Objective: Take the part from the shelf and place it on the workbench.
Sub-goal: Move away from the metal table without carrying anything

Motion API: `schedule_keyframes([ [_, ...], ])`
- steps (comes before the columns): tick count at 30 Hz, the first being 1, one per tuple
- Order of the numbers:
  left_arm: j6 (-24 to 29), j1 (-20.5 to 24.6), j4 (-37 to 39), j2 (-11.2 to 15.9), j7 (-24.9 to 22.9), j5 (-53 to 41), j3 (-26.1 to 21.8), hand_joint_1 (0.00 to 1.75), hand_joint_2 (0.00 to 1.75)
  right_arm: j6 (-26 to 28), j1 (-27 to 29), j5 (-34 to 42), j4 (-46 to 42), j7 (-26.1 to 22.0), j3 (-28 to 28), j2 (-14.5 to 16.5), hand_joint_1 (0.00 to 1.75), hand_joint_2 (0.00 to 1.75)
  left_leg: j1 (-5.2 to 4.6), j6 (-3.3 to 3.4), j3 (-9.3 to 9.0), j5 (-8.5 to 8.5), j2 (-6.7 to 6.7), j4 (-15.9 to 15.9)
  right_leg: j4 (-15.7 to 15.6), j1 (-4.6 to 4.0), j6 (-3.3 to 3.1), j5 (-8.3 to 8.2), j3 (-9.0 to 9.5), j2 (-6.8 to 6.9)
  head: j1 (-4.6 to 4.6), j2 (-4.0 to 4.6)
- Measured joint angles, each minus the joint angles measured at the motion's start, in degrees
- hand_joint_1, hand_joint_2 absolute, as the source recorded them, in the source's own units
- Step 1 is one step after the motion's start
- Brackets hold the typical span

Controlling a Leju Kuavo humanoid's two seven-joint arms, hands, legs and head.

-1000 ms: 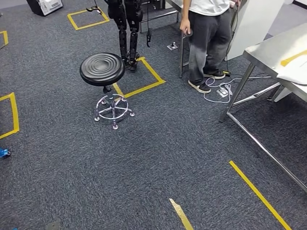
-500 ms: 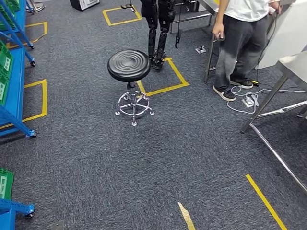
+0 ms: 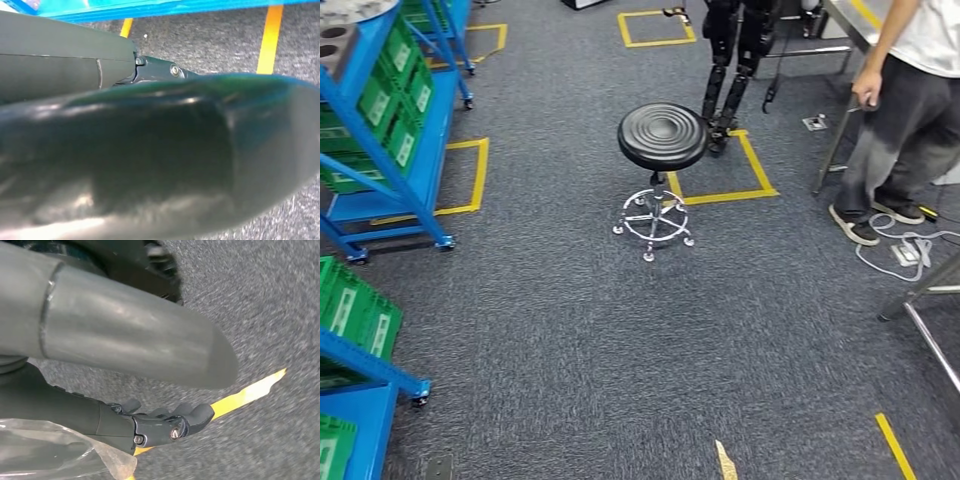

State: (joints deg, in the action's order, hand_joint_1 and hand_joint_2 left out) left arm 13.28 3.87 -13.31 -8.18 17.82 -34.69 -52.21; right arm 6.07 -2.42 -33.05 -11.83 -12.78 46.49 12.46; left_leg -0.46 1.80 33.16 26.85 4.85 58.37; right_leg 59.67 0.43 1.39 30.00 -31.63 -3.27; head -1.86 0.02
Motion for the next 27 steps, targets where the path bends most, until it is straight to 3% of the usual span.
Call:
schedule_keyframes([
  [2, 0.1, 0.0, 0.0, 0.0, -0.2, -0.1, 0.2, 0.0, 0.0, 0.1, -0.1, -0.1, 0.0, 0.0, -0.1, 0.0, 0.0, 0.0, 0.08, -0.73, 0.47, -0.21, 1.15, 0.1, -2.0, 0.01, -0.28, -0.03, 1.04, -0.77, -0.02, 0.0],
  [4, 0.1, -0.3, 0.0, 0.1, -0.2, -0.1, 0.3, 0.0, 0.0, 0.2, -0.1, -0.2, 0.0, 0.1, -0.1, 0.1, 0.0, 0.0, 0.22, -1.42, 0.82, -0.3, 1.45, 0.1, -2.4, 0.03, -0.84, -0.33, 1.33, 0.34, -0.04, 0.0],
  [6, 0.1, -0.4, 0.0, 0.1, -0.2, -0.1, 0.3, 0.0, 0.0, 0.3, -0.1, -0.2, 0.1, 0.2, -0.1, 0.1, 0.0, 0.0, 0.17, -2.04, 2.01, 1.63, -0.73, 2.9, -3.0, 0.18, -1.45, -0.65, 1.61, 1.72, -0.36, 0.0],
  [8, 0.1, -0.2, 0.0, 0.0, -0.1, -0.1, 0.3, 0.0, 0.0, 0.3, 0.1, -0.3, 0.1, 0.3, -0.1, 0.2, 0.0, 0.0, 0.36, -2.65, 5.0, 5.4, -3.32, 9.8, -3.1, 0.05, -1.79, -0.58, 1.74, 3.32, -0.62, 0.0],
  [10, -0.1, -0.1, 0.0, 0.0, 0.1, 0.0, 0.3, 0.0, 0.0, 0.2, 0.1, -0.6, 0.1, 0.5, -0.2, 0.2, 0.0, 0.0, 0.69, -3.09, 7.33, 7.36, -4.06, 15.3, -3.1, -0.06, -1.87, -0.4, 1.78, 4.91, -0.63, 0.0],
  [11, -0.1, -0.2, 0.0, 0.1, 0.3, 0.2, 0.3, 0.0, 0.0, 0.1, 0.1, -0.9, 0.1, 0.6, -0.3, 0.2, 0.0, 0.0, 0.82, -3.22, 7.15, 6.76, -4.21, 15.2, -3.1, -0.08, -1.84, -0.31, 1.84, 5.61, -0.65, 0.0],
  [12, -0.2, -0.2, 0.0, 0.1, 0.5, 0.4, 0.3, 0.0, 0.0, -0.1, 0.1, -1.2, 0.1, 0.6, -0.5, 0.2, 0.0, 0.0, 0.92, -3.27, 5.91, 5.2, -4.53, 13.0, -3.1, -0.08, -1.75, -0.2, 1.96, 6.26, -0.65, 0.0],
  [13, -0.2, -0.2, 0.0, 0.2, 0.7, 0.7, 0.3, 0.0, 0.0, -0.3, 0.0, -1.6, 0.1, 0.7, -0.7, 0.2, 0.0, 0.0, 0.97, -3.22, 3.9, 3.18, -5.33, 9.2, -3.0, -0.08, -1.61, -0.06, 2.16, 6.88, -0.66, 0.0],
  [15, -0.3, 0.0, 0.0, 0.4, 0.9, 1.2, 0.2, 0.0, 0.0, -0.6, -0.1, -2.2, 0.1, 0.6, -1.0, 0.2, 0.0, 0.0, 0.59, -2.79, 0.34, 0.84, -7.74, 2.3, -2.9, -0.37, -1.11, 0.36, 2.51, 8.0, -0.66, 0.0],
  [16, -0.2, 0.1, 0.0, 0.5, 1.1, 1.5, 0.0, 0.0, 0.0, -0.7, -0.3, -2.4, 0.1, 0.4, -1.2, 0.2, 0.0, 0.0, 0.37, -2.44, -0.44, 0.6, -8.53, 0.6, -2.9, -0.54, -0.83, 0.53, 2.6, 8.54, -0.59, 0.0],
  [18, -0.1, 0.1, 0.0, 0.6, 1.7, 2.0, -0.4, 0.0, 0.0, -0.7, -0.6, -2.5, 0.1, -0.4, -1.4, 0.2, 0.0, 0.0, 0.09, -1.62, -0.42, 0.81, -8.1, -0.1, -2.8, -0.67, -0.3, 0.8, 2.76, 9.62, -0.48, -0.01],
  [19, 0.0, 0.0, 0.0, 0.6, 2.1, 2.2, -0.6, 0.0, 0.0, -0.8, -0.9, -2.5, 0.1, -0.9, -1.5, 0.2, 0.0, 0.0, 0.13, -1.28, -0.42, 0.73, -7.54, -0.2, -2.8, -0.55, 0.01, 1.07, 2.76, 9.68, -0.44, -0.01],
  [21, 0.4, -0.1, 0.0, 0.6, 2.6, 2.3, -1.0, 0.0, 0.0, -0.8, -1.2, -2.5, 0.1, -1.5, -1.6, 0.2, 0.0, 0.0, 0.34, -0.56, -0.55, 0.5, -6.43, -0.6, -0.4, -0.32, 0.6, 2.81, 1.73, 7.56, -0.23, 0.0],
  [23, 1.2, 0.0, 0.0, 0.5, 2.5, 2.2, -1.1, 0.0, 0.0, -0.8, -1.2, -2.4, 0.1, -1.7, -1.6, 0.1, 0.0, 0.0, 0.43, -0.09, -0.57, 0.4, -5.22, -0.6, 6.4, -0.19, 0.88, 6.12, -1.63, 4.58, 0.07, -0.01],
  [24, 1.7, 0.1, 0.0, 0.5, 2.2, 2.1, -1.2, 0.0, 0.0, -0.9, -1.1, -2.3, 0.1, -1.4, -1.6, 0.0, 0.0, 0.0, 0.4, 0.05, -0.55, 0.39, -4.52, -0.6, 10.3, -0.17, 0.91, 7.5, -3.71, 3.9, 0.12, -0.01],
  [25, 2.4, 0.2, 0.0, 0.5, 1.7, 1.8, -1.2, 0.0, 0.0, -1.0, -1.0, -2.2, 0.1, -1.0, -1.6, 0.0, 0.0, 0.0, 0.37, 0.1, -0.57, 0.4, -3.77, -0.6, 13.0, -0.17, 0.91, 7.98, -5.32, 3.6, 0.11, -0.01],
  [26, 3.1, 0.1, 0.0, 0.5, 1.1, 1.5, -1.2, 0.0, 0.0, -1.1, -1.0, -2.1, 0.1, -0.5, -1.6, -0.1, 0.0, 0.0, 0.35, 0.1, -0.61, 0.41, -3.0, -0.5, 13.8, -0.17, 0.89, 7.37, -6.1, 3.43, 0.12, 0.0],
  [27, 3.9, 0.1, 0.0, 0.5, 0.6, 1.3, -1.2, 0.0, 0.0, -1.2, -0.9, -2.1, 0.2, 0.0, -1.6, -0.2, 0.0, 0.0, 0.38, 0.06, -0.65, 0.44, -2.22, -0.5, 12.2, -0.14, 0.83, 5.63, -5.76, 3.25, 0.11, 0.0],
])
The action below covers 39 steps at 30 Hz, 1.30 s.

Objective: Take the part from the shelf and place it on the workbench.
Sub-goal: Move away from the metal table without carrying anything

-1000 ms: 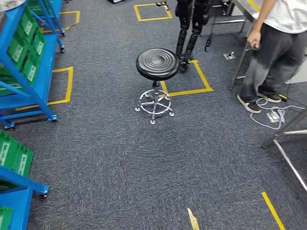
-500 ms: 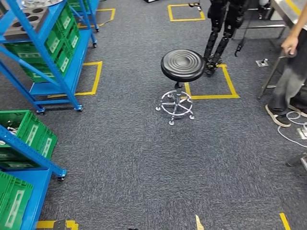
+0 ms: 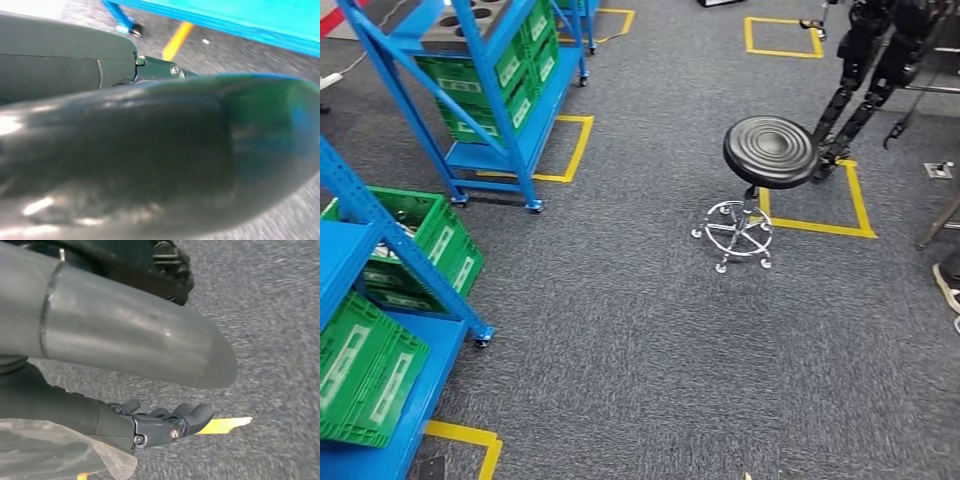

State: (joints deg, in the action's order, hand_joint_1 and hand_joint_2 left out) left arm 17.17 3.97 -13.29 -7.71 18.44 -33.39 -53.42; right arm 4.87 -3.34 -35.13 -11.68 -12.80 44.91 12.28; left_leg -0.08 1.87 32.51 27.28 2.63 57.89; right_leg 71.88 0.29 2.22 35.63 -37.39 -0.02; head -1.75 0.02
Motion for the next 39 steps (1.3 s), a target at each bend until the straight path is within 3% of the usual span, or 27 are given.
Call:
schedule_keyframes([
  [2, 1.1, 0.0, 0.0, 0.0, -0.1, -0.2, 0.0, 0.0, 0.0, -0.3, 0.0, 0.0, 0.0, 1.0, 0.0, -0.1, 0.0, 0.0, 0.07, -0.23, -0.01, 0.13, 1.45, 0.2, -7.2, 0.22, -0.13, -4.24, 2.83, -1.64, 0.02, 0.0],
  [3, 1.4, 0.1, 0.0, 0.0, 0.1, -0.2, 0.0, 0.0, 0.0, -0.4, 0.0, 0.0, 0.0, 1.4, 0.0, -0.1, 0.0, 0.0, 0.06, -0.45, 0.13, 0.24, 2.17, 0.5, -10.6, 0.4, -0.21, -5.45, 4.36, -2.75, -0.02, 0.0],
  [5, 1.5, 0.2, 0.0, 0.1, 0.5, -0.2, -0.1, 0.0, 0.0, -0.6, 0.1, -0.1, 0.1, 2.1, 0.0, -0.1, 0.0, 0.0, 0.07, -1.06, 0.55, 0.19, 3.33, 0.7, -13.4, 0.51, -0.47, -5.73, 5.87, -4.1, -0.07, 0.0],
  [7, 1.4, 0.0, 0.0, 0.1, 1.1, -0.1, -0.2, 0.0, 0.0, -0.7, 0.1, -0.2, 0.1, 2.4, 0.0, 0.0, 0.0, 0.0, 0.23, -1.71, 0.86, 0.0, 4.06, 0.7, -13.7, 0.43, -1.01, -5.86, 6.16, -3.22, -0.09, 0.0],
  [9, 1.2, -0.1, 0.0, 0.1, 1.9, -0.2, -0.3, 0.0, 0.0, -0.9, 0.1, -0.4, 0.1, 2.8, 0.0, 0.0, 0.0, 0.0, 0.21, -2.27, 1.5, 1.1, 2.2, 2.1, -14.1, 0.48, -1.72, -6.1, 6.38, -2.05, -0.31, 0.0],
  [11, 1.2, 0.2, 0.0, 0.1, 2.3, -0.7, -0.3, 0.0, 0.0, -1.8, 0.3, -0.3, 0.1, 3.1, 0.1, 0.0, 0.0, 0.0, 0.17, -2.72, 3.93, 4.34, -0.7, 7.8, -14.3, 0.4, -2.26, -6.09, 6.58, -0.55, -0.56, 0.0],
  [13, 1.3, 0.5, 0.0, 0.0, 2.4, -1.2, -0.3, 0.0, 0.0, -3.5, 0.4, 0.0, 0.1, 3.4, 0.1, 0.0, 0.0, 0.0, 0.31, -3.01, 7.03, 7.25, -1.71, 14.7, -14.3, 0.24, -2.5, -5.91, 6.64, 1.08, -0.58, 0.0],
  [14, 1.3, 0.5, 0.0, 0.0, 2.4, -1.4, -0.3, 0.0, 0.0, -4.4, 0.4, -0.1, 0.1, 3.6, 0.1, 0.0, 0.0, 0.0, 0.38, -3.08, 7.66, 7.38, -1.86, 16.2, -14.3, 0.21, -2.54, -5.83, 6.69, 1.8, -0.58, 0.0],
  [15, 1.3, 0.5, 0.0, 0.0, 2.4, -1.5, -0.3, 0.0, 0.0, -4.9, 0.4, -0.2, 0.1, 3.6, 0.1, 0.0, 0.0, 0.0, 0.41, -3.08, 7.28, 6.45, -1.99, 15.6, -14.3, 0.19, -2.52, -5.74, 6.77, 2.44, -0.6, 0.0],
  [16, 1.3, 0.5, 0.0, 0.0, 2.4, -1.5, -0.3, 0.0, 0.0, -5.2, 0.4, -0.4, 0.1, 3.6, 0.1, 0.0, 0.0, 0.0, 0.42, -3.01, 5.89, 4.63, -2.35, 12.9, -14.3, 0.19, -2.47, -5.63, 6.92, 3.02, -0.6, 0.0],
  [18, 1.4, 0.6, 0.0, 0.0, 2.7, -1.5, -0.3, 0.0, 0.0, -4.6, 0.4, -0.6, 0.1, 3.3, 0.1, 0.0, 0.0, 0.0, 0.08, -2.62, 2.15, 1.28, -4.67, 5.3, -14.2, 0.02, -2.15, -5.28, 7.3, 4.14, -0.62, 0.0],
  [20, 1.4, 0.9, 0.0, 0.0, 3.0, -1.7, -0.3, 0.0, 0.0, -3.0, 0.3, -0.8, 0.1, 3.0, 0.1, 0.0, 0.0, 0.0, -0.4, -2.13, 0.3, 0.44, -6.46, 1.2, -14.1, -0.28, -1.67, -4.93, 7.49, 5.27, -0.57, -0.01],
  [22, 1.6, 0.8, 0.0, 0.0, 3.0, -1.9, -0.3, 0.0, 0.0, -1.8, 0.2, -1.1, 0.1, 2.7, 0.2, 0.0, 0.0, 0.0, -0.57, -1.68, 0.32, 0.63, -5.76, 0.7, -14.2, -0.37, -1.16, -4.72, 7.71, 6.38, -0.51, -0.01],
  [23, 1.7, 0.6, 0.0, 0.0, 2.9, -2.0, -0.3, 0.0, 0.0, -1.5, 0.1, -1.2, 0.1, 2.6, 0.2, 0.0, 0.0, 0.0, -0.47, -1.42, 0.27, 0.52, -5.2, 0.5, -14.0, -0.29, -0.84, -4.39, 7.68, 6.08, -0.46, 0.0],
  [25, 2.2, 0.4, 0.0, 0.0, 2.6, -2.1, -0.3, 0.0, 0.0, -1.0, 0.0, -1.5, 0.1, 2.3, 0.1, -0.1, 0.0, 0.0, -0.15, -0.76, 0.13, 0.26, -4.16, 0.2, -11.0, -0.13, -0.25, -2.33, 6.37, 3.67, -0.24, -0.01],
  [27, 2.5, 0.5, 0.0, 0.1, 2.2, -2.1, -0.3, 0.0, 0.0, -0.8, 0.1, -1.6, 0.1, 2.2, 0.1, -0.1, 0.0, 0.0, 0.04, -0.36, 0.16, 0.16, -2.99, 0.1, -3.8, 0.0, 0.0, 1.1, 2.83, 1.03, 0.02, -0.01],
  [29, 2.8, 0.4, 0.0, 0.1, 1.8, -2.1, -0.4, 0.0, 0.0, -0.8, 0.3, -1.7, 0.1, 2.2, 0.1, -0.1, 0.0, 0.0, 0.04, -0.26, 0.13, 0.15, -1.57, 0.2, 2.0, 0.03, 0.06, 2.47, -0.39, 0.34, 0.07, 0.0],
  [30, 2.9, 0.3, 0.0, 0.2, 1.7, -2.2, -0.5, 0.0, 0.0, -1.0, 0.4, -1.8, 0.1, 2.2, 0.1, -0.2, 0.0, 0.0, 0.05, -0.26, 0.08, 0.16, -0.84, 0.2, 1.9, 0.04, 0.03, 1.47, -0.72, 0.21, 0.06, 0.0],
  [31, 2.9, 0.2, 0.0, 0.2, 1.6, -2.2, -0.5, 0.0, 0.0, -1.3, 0.4, -1.9, 0.1, 2.3, 0.2, -0.2, 0.0, 0.0, 0.09, -0.29, 0.01, 0.17, -0.1, 0.2, -0.4, 0.08, -0.03, -0.52, 0.0, -0.04, 0.07, 0.0],
  [33, 3.0, 0.2, 0.0, 0.2, 1.6, -2.3, -0.6, 0.0, 0.0, -1.8, 0.4, -2.2, 0.1, 2.5, 0.1, -0.2, 0.0, 0.0, 0.13, -0.56, 0.01, 0.3, 1.23, 0.5, -8.0, 0.29, -0.18, -4.64, 3.14, -1.79, 0.09, 0.0],
  [34, 3.0, 0.2, 0.0, 0.2, 1.6, -2.4, -0.6, 0.0, 0.0, -2.0, 0.4, -2.3, 0.2, 2.7, 0.1, -0.2, 0.0, 0.0, 0.08, -0.75, 0.09, 0.39, 1.71, 0.6, -10.9, 0.42, -0.23, -5.64, 4.41, -2.89, 0.09, 0.0],
  [36, 3.0, 0.3, 0.0, 0.2, 1.6, -2.5, -0.6, 0.0, 0.0, -2.0, 0.3, -2.4, 0.2, 3.0, 0.1, -0.2, 0.0, 0.0, -0.08, -1.04, 0.27, 0.52, 2.14, 0.9, -13.1, 0.55, -0.29, -5.68, 5.35, -4.38, 0.1, 0.0],
  [39, 3.0, 0.3, 0.0, 0.2, 1.6, -2.5, -0.6, 0.0, 0.0, -2.1, 0.3, -2.5, 0.2, 3.0, 0.1, -0.2, 0.0, 0.0, -0.05, -1.12, 0.38, 0.52, 2.35, 1.0, -13.4, 0.62, -0.35, -5.63, 5.57, -4.29, 0.04, 0.0],
])
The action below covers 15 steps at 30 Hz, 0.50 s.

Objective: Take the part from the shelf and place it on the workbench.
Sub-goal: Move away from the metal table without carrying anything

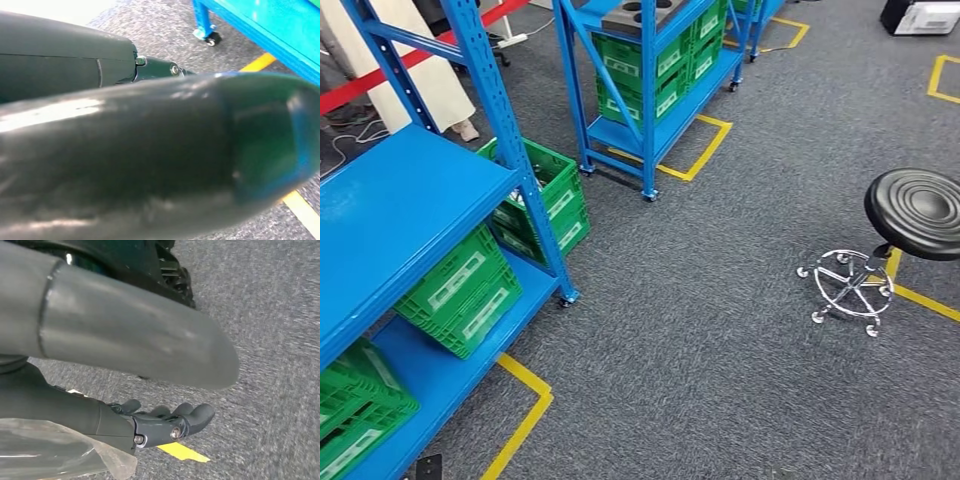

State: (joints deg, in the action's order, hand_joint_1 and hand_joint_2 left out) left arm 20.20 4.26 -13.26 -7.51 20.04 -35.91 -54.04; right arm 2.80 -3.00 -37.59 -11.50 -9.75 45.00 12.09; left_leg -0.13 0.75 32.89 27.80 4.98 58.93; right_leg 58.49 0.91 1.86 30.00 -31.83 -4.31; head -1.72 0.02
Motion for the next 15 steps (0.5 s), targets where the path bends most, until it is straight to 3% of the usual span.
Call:
schedule_keyframes([
  [2, 0.0, -0.2, 0.0, 0.1, 0.0, -0.3, 0.0, 0.0, 0.0, -0.2, 0.0, -0.1, 0.0, 0.3, 0.0, 0.1, 0.0, 0.0, 0.17, -0.64, 0.43, 0.12, -0.12, 0.3, -0.2, -0.06, -0.57, -0.06, 0.35, 0.92, -0.17, -0.01],
  [5, -1.2, -0.2, 0.0, 0.3, 0.6, 0.0, -0.3, 0.0, 0.0, 0.1, 0.1, -0.1, 0.1, 0.9, 0.0, 0.2, 0.0, 0.0, 0.43, -2.2, 5.36, 5.69, -3.59, 11.1, -0.5, -0.21, -2.05, -0.17, 0.8, 4.53, -0.63, 0.0],
  [6, -1.7, -0.1, 0.0, 0.3, 0.8, 0.3, -0.4, 0.0, 0.0, 0.3, 0.1, -0.1, 0.1, 0.9, 0.0, 0.2, 0.0, 0.0, 0.5, -2.41, 6.95, 7.14, -4.2, 14.8, -0.5, -0.29, -2.22, -0.05, 0.85, 5.49, -0.67, 0.0],
  [7, -1.8, -0.2, 0.0, 0.3, 0.9, 0.4, -0.4, 0.0, 0.0, 0.5, 0.1, -0.1, 0.1, 0.9, 0.0, 0.2, 0.0, 0.0, 0.52, -2.44, 7.14, 6.79, -4.28, 15.4, -0.5, -0.32, -2.25, 0.03, 0.9, 6.12, -0.67, 0.0],
  [9, -2.0, -0.3, 0.0, 0.4, 1.1, 0.6, -0.7, 0.0, 0.0, 0.7, 0.0, -0.1, 0.1, 0.8, 0.0, 0.2, 0.0, 0.0, 0.48, -2.23, 4.57, 3.38, -4.85, 10.4, -0.5, -0.36, -2.17, 0.23, 1.19, 7.21, -0.68, 0.0],
  [11, -2.0, -0.2, 0.0, 0.6, 1.2, 0.6, -0.8, 0.0, 0.0, 0.8, 0.0, -0.1, 0.1, 0.7, 0.0, 0.2, 0.0, 0.0, 0.05, -1.66, 0.95, 0.62, -6.73, 3.0, -0.4, -0.57, -1.84, 0.54, 1.52, 8.2, -0.68, 0.0],
  [13, -2.3, 0.0, 0.0, 0.8, 1.3, 0.6, -0.9, 0.0, 0.0, 0.9, 0.0, -0.1, 0.1, 0.7, 0.0, 0.2, 0.0, 0.0, -0.42, -1.02, -0.37, 0.26, -7.76, -0.1, -0.4, -0.81, -1.37, 0.77, 1.64, 9.15, -0.6, 0.0],
  [15, -2.8, -0.2, 0.0, 0.8, 1.3, 0.6, -1.0, 0.0, 0.0, 1.0, -0.2, -0.2, 0.1, 0.6, 0.0, 0.2, 0.0, 0.0, -0.42, -0.4, -0.35, 0.13, -6.97, -0.5, -0.6, -0.81, -0.81, 0.96, 1.81, 9.86, -0.55, -0.01],
])
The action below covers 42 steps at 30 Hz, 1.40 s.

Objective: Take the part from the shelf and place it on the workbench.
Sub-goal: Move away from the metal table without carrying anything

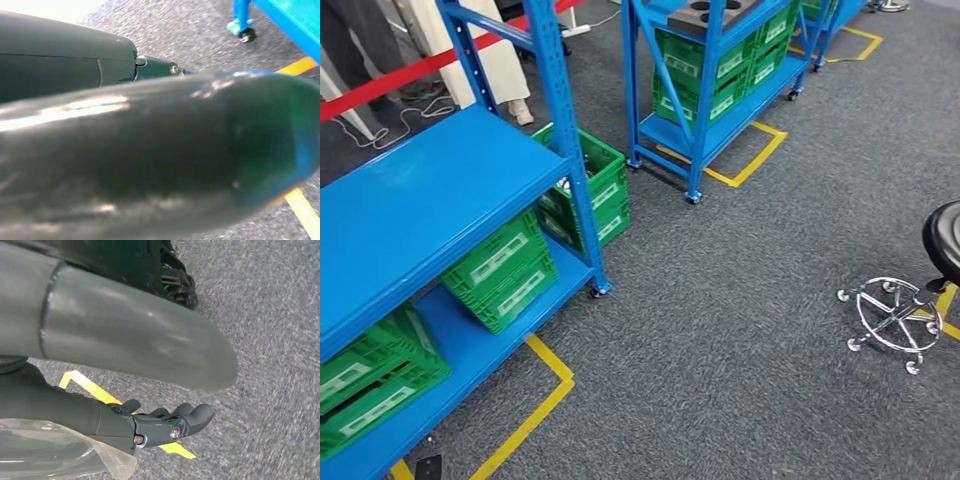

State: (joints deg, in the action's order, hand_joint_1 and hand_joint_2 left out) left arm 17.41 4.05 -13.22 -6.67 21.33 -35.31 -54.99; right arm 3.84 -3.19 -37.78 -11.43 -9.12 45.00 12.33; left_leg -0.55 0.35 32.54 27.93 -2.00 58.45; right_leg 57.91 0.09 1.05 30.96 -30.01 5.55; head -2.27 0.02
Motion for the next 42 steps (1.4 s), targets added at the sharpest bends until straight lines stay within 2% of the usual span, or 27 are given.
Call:
schedule_keyframes([
  [2, -0.3, -0.1, 0.0, 0.0, -0.1, 0.1, -0.2, 0.0, 0.0, 0.1, -0.2, -0.2, 0.0, -0.1, 0.0, 0.0, 0.0, 0.0, 0.32, 0.65, -0.26, -0.3, 0.85, -0.5, 1.6, 0.13, 0.64, 1.39, -0.63, -1.46, 0.23, -0.01],
  [5, -0.4, 0.1, 0.0, -0.1, -0.6, 0.2, -0.5, 0.0, 0.0, 0.4, -0.1, -0.5, 0.0, -0.2, 0.0, 0.0, 0.0, 0.0, 0.6, 1.19, -0.32, -0.46, 2.2, -0.8, 11.8, 0.31, 1.17, 6.26, -5.57, -4.81, 0.71, -0.01],
  [6, -0.3, 0.1, 0.0, -0.1, -0.8, 0.3, -0.6, 0.0, 0.0, 0.4, 0.0, -0.5, 0.0, -0.2, 0.0, 0.0, 0.0, 0.0, 0.61, 1.23, -0.32, -0.44, 2.74, -0.8, 14.8, 0.35, 1.25, 7.11, -7.25, -5.13, 0.74, 0.0],
  [7, -0.3, 0.0, 0.0, -0.1, -1.0, 0.4, -0.7, 0.0, 0.0, 0.4, 0.1, -0.5, 0.0, -0.2, 0.0, 0.0, 0.0, 0.0, 0.61, 1.23, -0.34, -0.43, 3.3, -0.7, 16.1, 0.39, 1.29, 6.87, -8.16, -5.28, 0.74, 0.0],
  [8, -0.3, 0.0, 0.0, -0.1, -1.2, 0.5, -0.8, 0.0, 0.0, 0.5, 0.2, -0.6, 0.0, -0.3, 0.0, 0.0, 0.0, 0.0, 0.64, 1.2, -0.38, -0.41, 3.91, -0.7, 15.1, 0.45, 1.3, 5.46, -7.96, -5.38, 0.73, 0.0],
  [10, -0.3, 0.0, 0.0, -0.1, -1.4, 0.6, -0.9, 0.0, 0.0, 0.5, 0.2, -0.6, 0.0, -0.3, 0.0, 0.0, 0.0, 0.0, 0.76, 0.98, -0.42, -0.28, 5.15, -0.5, 8.0, 0.66, 1.21, 1.15, -5.03, -6.44, 0.74, 0.01],
  [11, -0.3, 0.0, 0.0, -0.1, -1.5, 0.7, -0.9, 0.0, 0.0, 0.5, 0.1, -0.7, 0.0, -0.3, 0.0, 0.0, 0.0, 0.0, 0.74, 0.73, -0.32, -0.15, 5.74, -0.2, 4.3, 0.79, 1.14, -0.21, -3.37, -7.43, 0.74, 0.01],
  [13, -0.3, 0.0, 0.0, -0.1, -1.6, 0.7, -1.1, 0.0, 0.0, 0.5, 0.1, -0.7, 0.1, -0.2, 0.0, 0.0, 0.0, 0.0, 0.74, 0.09, 0.06, -0.1, 6.69, 0.1, 0.8, 0.86, 0.78, -0.75, -1.5, -8.77, 0.72, 0.01],
  [15, -0.3, -0.1, 0.0, 0.0, -1.7, 0.7, -1.3, 0.0, 0.0, 0.5, 0.0, -0.7, 0.1, -0.2, 0.0, 0.0, 0.0, 0.0, 0.81, -0.55, 0.36, -0.32, 7.54, 0.1, 0.6, 0.79, 0.16, -0.68, -1.09, -8.26, 0.7, 0.01],
  [16, -0.4, -0.2, 0.0, 0.0, -1.7, 0.7, -1.3, 0.0, 0.0, 0.5, 0.0, -0.8, 0.1, -0.2, 0.0, 0.1, 0.0, 0.0, 0.82, -0.83, 0.48, -0.15, 7.33, 0.3, 0.4, 0.84, -0.17, -0.79, -1.0, -7.82, 0.63, 0.01],
  [18, -0.4, -0.2, 0.0, 0.1, -1.7, 0.7, -1.4, 0.0, 0.0, 0.4, 0.0, -0.8, 0.1, -0.2, 0.0, 0.2, 0.0, 0.0, 0.74, -1.38, 1.84, 1.88, 5.43, 3.4, 0.2, 1.0, -0.84, -0.9, -0.82, -6.68, 0.21, 0.01],
  [20, -0.5, 0.0, 0.1, 0.1, -1.6, 0.7, -1.4, 0.0, 0.0, 0.5, 0.1, -0.8, 0.1, 0.0, 0.0, 0.2, 0.0, 0.0, 0.78, -1.76, 5.14, 5.48, 3.26, 10.7, 0.2, 0.86, -1.28, -0.72, -0.72, -5.33, -0.16, 0.01],
  [21, -0.6, 0.1, 0.1, 0.2, -1.6, 0.8, -1.4, 0.0, 0.0, 0.5, 0.2, -0.8, 0.1, 0.1, 0.0, 0.2, 0.0, 0.0, 0.83, -1.87, 6.74, 6.7, 2.88, 14.2, 0.2, 0.79, -1.4, -0.62, -0.68, -4.65, -0.17, 0.01],
  [22, -0.7, 0.0, 0.1, 0.2, -1.6, 0.8, -1.4, 0.0, 0.0, 0.6, 0.2, -0.8, 0.1, 0.1, 0.0, 0.2, 0.0, 0.0, 0.87, -1.9, 7.57, 6.86, 2.74, 15.9, 0.2, 0.75, -1.46, -0.53, -0.62, -4.04, -0.17, 0.01],
  [23, -0.7, -0.1, 0.1, 0.2, -1.6, 0.8, -1.5, 0.0, 0.0, 0.6, 0.2, -0.8, 0.1, 0.2, 0.0, 0.2, 0.0, 0.0, 0.9, -1.85, 7.39, 5.89, 2.64, 15.5, 0.2, 0.72, -1.49, -0.43, -0.51, -3.5, -0.18, 0.01],
  [24, -0.7, -0.1, 0.1, 0.2, -1.6, 0.8, -1.6, 0.0, 0.0, 0.6, 0.2, -0.8, 0.1, 0.3, 0.0, 0.2, 0.0, 0.0, 0.89, -1.71, 6.15, 3.98, 2.38, 13.0, 0.2, 0.69, -1.45, -0.31, -0.32, -3.0, -0.18, 0.01],
  [26, -0.7, -0.1, 0.1, 0.3, -1.6, 0.8, -1.8, 0.0, 0.0, 0.6, 0.1, -0.9, 0.1, 0.4, 0.0, 0.2, 0.0, 0.0, 0.5, -1.13, 2.6, 0.31, 0.31, 5.4, 0.2, 0.49, -1.19, 0.05, 0.07, -2.09, -0.18, 0.01],
  [28, -0.7, 0.2, 0.1, 0.3, -1.6, 0.8, -1.9, 0.0, 0.0, 0.6, 0.1, -1.0, 0.1, 0.6, 0.0, 0.2, 0.0, 0.0, -0.02, -0.5, 0.75, -0.54, -1.53, 1.1, 0.3, 0.18, -0.7, 0.38, 0.15, -1.18, -0.13, 0.01],
  [30, -0.7, 0.2, 0.1, 0.3, -1.7, 0.8, -1.9, 0.0, 0.0, 0.6, 0.1, -1.0, 0.1, 0.4, 0.0, 0.2, 0.0, 0.0, -0.16, -0.09, 0.73, -0.16, -1.04, 0.5, 0.3, 0.03, -0.16, 0.6, 0.27, -0.18, -0.04, 0.0],
  [31, -0.7, 0.0, 0.1, 0.2, -1.7, 0.8, -1.9, 0.0, 0.0, 0.6, 0.0, -1.1, 0.1, 0.2, 0.0, 0.2, 0.0, 0.0, -0.04, 0.11, 0.72, -0.23, -0.53, 0.4, 0.4, 0.08, 0.16, 0.86, 0.29, -0.3, 0.05, 0.0],
  [33, -0.7, -0.1, 0.1, 0.0, -1.8, 0.8, -2.1, 0.0, 0.0, 0.7, -0.1, -1.2, 0.1, -0.2, 0.0, 0.2, 0.0, 0.0, 0.3, 0.64, 0.54, -0.4, 0.43, 0.0, 2.9, 0.27, 0.78, 2.58, -0.78, -2.25, 0.23, 0.01],
  [35, -0.7, 0.1, 0.1, -0.1, -1.8, 0.8, -2.2, 0.0, 0.0, 0.7, -0.1, -1.4, 0.1, 0.0, -0.1, 0.2, 0.0, 0.0, 0.47, 1.06, 0.51, -0.46, 1.43, -0.1, 9.5, 0.47, 1.15, 5.73, -4.21, -4.58, 0.43, 0.01],
  [37, -0.7, 0.2, 0.1, -0.1, -1.8, 0.8, -2.3, 0.0, 0.0, 0.7, 0.1, -1.6, 0.1, 0.7, 0.0, 0.2, 0.0, 0.0, 0.47, 1.23, 0.46, -0.43, 2.66, 0.0, 15.4, 0.51, 1.3, 7.24, -7.62, -5.18, 0.45, 0.01],
  [38, -0.7, 0.1, 0.1, -0.1, -1.8, 0.8, -2.3, 0.0, 0.0, 0.7, 0.2, -1.7, 0.1, 1.0, 0.0, 0.2, 0.0, 0.0, 0.48, 1.23, 0.4, -0.42, 3.3, 0.0, 15.7, 0.52, 1.31, 6.43, -8.14, -5.29, 0.46, 0.01],
  [39, -0.7, 0.1, 0.1, -0.2, -1.9, 0.8, -2.3, 0.0, 0.0, 0.6, 0.2, -1.7, 0.1, 1.2, 0.0, 0.2, 0.0, 0.0, 0.51, 1.2, 0.3, -0.39, 3.93, 0.0, 13.8, 0.54, 1.27, 4.63, -7.61, -5.41, 0.45, 0.01],
  [40, -0.7, 0.0, 0.1, -0.2, -1.9, 0.7, -2.4, 0.0, 0.0, 0.5, 0.2, -1.8, 0.1, 1.3, 0.0, 0.2, 0.0, 0.0, 0.56, 1.11, 0.2, -0.34, 4.54, 0.0, 10.2, 0.59, 1.21, 2.28, -6.2, -5.77, 0.46, 0.01],
  [42, -0.7, 0.1, 0.1, -0.3, -1.9, 0.7, -2.4, 0.0, 0.0, 0.3, 0.2, -1.8, 0.1, 1.4, 0.0, 0.2, 0.0, 0.0, 0.5, 0.69, 0.2, -0.2, 5.67, 0.2, 3.5, 0.74, 0.93, -0.55, -3.11, -7.44, 0.43, 0.0],
])
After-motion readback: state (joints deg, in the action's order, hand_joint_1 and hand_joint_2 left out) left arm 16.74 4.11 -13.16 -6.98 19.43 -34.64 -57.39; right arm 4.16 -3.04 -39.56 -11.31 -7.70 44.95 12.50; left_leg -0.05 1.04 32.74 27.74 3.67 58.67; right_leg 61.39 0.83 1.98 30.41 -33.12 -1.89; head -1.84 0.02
